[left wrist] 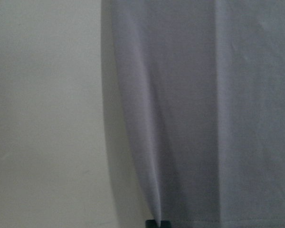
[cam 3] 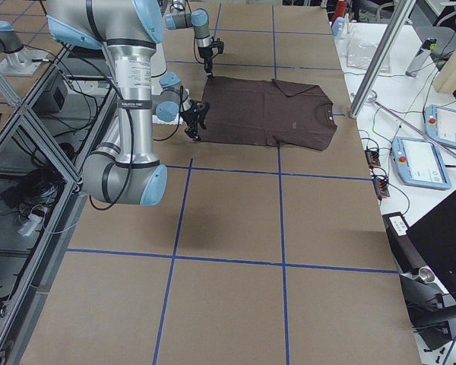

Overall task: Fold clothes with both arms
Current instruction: 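Lift the hem with both grippers and pull it toward the robot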

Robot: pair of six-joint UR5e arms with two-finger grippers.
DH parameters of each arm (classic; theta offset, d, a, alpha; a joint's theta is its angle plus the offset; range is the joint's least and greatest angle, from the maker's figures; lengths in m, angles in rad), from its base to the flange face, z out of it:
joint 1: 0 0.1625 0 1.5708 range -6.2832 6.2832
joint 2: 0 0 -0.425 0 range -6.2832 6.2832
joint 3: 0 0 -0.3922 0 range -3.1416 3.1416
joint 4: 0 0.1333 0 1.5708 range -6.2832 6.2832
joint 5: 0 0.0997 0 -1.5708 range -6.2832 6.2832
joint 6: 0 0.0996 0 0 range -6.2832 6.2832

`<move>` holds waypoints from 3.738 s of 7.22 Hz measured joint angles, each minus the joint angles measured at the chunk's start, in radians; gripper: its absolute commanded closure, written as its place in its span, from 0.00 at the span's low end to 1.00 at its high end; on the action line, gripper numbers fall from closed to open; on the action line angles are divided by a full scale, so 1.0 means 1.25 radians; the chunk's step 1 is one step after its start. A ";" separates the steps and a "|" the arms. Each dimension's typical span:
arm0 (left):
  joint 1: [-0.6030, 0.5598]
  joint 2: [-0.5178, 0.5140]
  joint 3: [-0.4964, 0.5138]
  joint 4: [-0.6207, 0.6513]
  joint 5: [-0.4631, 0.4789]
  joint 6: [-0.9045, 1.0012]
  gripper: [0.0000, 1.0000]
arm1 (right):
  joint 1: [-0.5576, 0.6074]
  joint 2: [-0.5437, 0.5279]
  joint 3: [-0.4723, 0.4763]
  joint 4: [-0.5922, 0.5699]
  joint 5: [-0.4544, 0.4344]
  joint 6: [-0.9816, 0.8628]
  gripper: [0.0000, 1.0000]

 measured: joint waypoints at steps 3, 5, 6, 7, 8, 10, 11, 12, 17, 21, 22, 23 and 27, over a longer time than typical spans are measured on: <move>0.000 -0.004 0.000 0.000 0.013 0.001 1.00 | -0.022 -0.015 -0.005 0.002 -0.007 0.010 0.39; 0.000 -0.004 0.000 0.000 0.014 0.001 1.00 | -0.038 -0.021 -0.008 0.001 -0.008 0.013 0.48; 0.000 -0.004 -0.001 -0.001 0.015 0.001 1.00 | -0.042 -0.021 -0.008 0.001 -0.009 0.014 0.61; 0.000 -0.004 -0.001 -0.001 0.015 0.001 1.00 | -0.045 -0.020 -0.009 0.000 -0.009 0.015 0.79; 0.000 -0.004 -0.001 -0.001 0.015 0.001 1.00 | -0.045 -0.017 -0.009 0.000 -0.009 0.015 0.94; -0.001 -0.005 -0.001 -0.001 0.015 0.001 1.00 | -0.046 -0.014 -0.010 0.001 -0.010 0.016 1.00; -0.001 -0.005 -0.001 -0.001 0.015 0.001 1.00 | -0.046 -0.014 -0.009 0.001 -0.010 0.016 1.00; -0.001 -0.005 -0.001 -0.001 0.015 0.001 1.00 | -0.046 -0.013 -0.008 0.001 -0.010 0.016 1.00; -0.011 -0.010 -0.229 0.220 -0.023 0.000 1.00 | -0.029 -0.011 0.233 -0.205 0.043 0.011 1.00; -0.053 -0.072 -0.458 0.502 -0.147 0.009 1.00 | 0.003 0.082 0.458 -0.507 0.130 0.008 1.00; -0.086 -0.103 -0.418 0.510 -0.152 0.050 1.00 | 0.035 0.114 0.446 -0.531 0.139 -0.008 1.00; -0.142 -0.151 -0.349 0.512 -0.153 0.112 1.00 | 0.086 0.148 0.409 -0.539 0.147 -0.052 1.00; -0.371 -0.261 -0.014 0.361 -0.155 0.341 1.00 | 0.353 0.287 0.126 -0.476 0.229 -0.214 1.00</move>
